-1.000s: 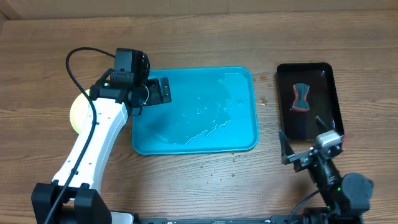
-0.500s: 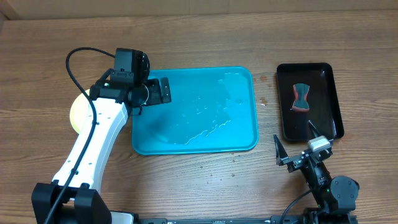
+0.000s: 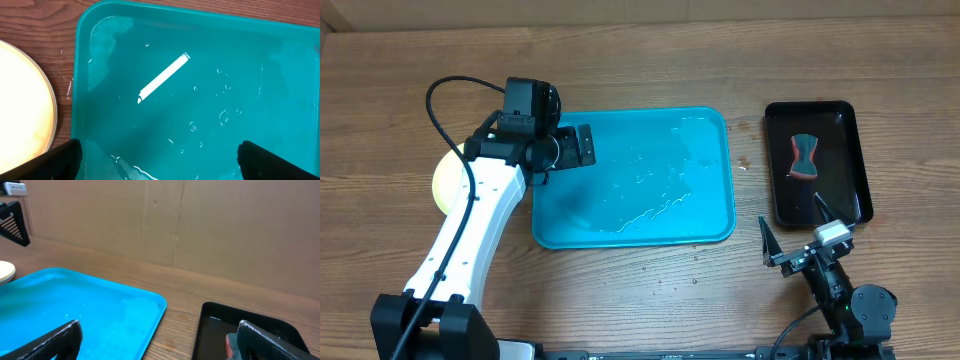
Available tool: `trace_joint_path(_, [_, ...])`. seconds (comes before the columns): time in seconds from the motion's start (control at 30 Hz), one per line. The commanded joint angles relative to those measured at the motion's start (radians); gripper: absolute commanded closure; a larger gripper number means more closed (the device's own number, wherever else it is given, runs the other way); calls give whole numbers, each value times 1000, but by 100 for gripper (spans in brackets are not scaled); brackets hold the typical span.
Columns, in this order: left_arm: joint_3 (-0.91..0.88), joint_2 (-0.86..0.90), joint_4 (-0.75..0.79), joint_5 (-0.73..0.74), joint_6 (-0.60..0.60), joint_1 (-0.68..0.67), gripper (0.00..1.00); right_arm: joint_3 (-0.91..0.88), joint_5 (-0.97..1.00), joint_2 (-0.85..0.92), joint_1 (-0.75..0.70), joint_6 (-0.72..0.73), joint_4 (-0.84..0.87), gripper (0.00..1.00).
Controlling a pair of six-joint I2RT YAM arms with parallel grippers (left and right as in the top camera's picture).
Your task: Clean dirty plates on tray and stack at the side
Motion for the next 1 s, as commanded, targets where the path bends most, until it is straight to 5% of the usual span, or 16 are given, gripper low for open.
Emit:
trace_joint_path(0.0, [-1, 6, 0, -7, 5, -4, 0, -11, -2, -13, 8, -3, 9, 0])
trace_joint_path(0.97, [-40, -85, -5, -64, 5, -3, 0, -11, -2, -12, 8, -3, 8, 0])
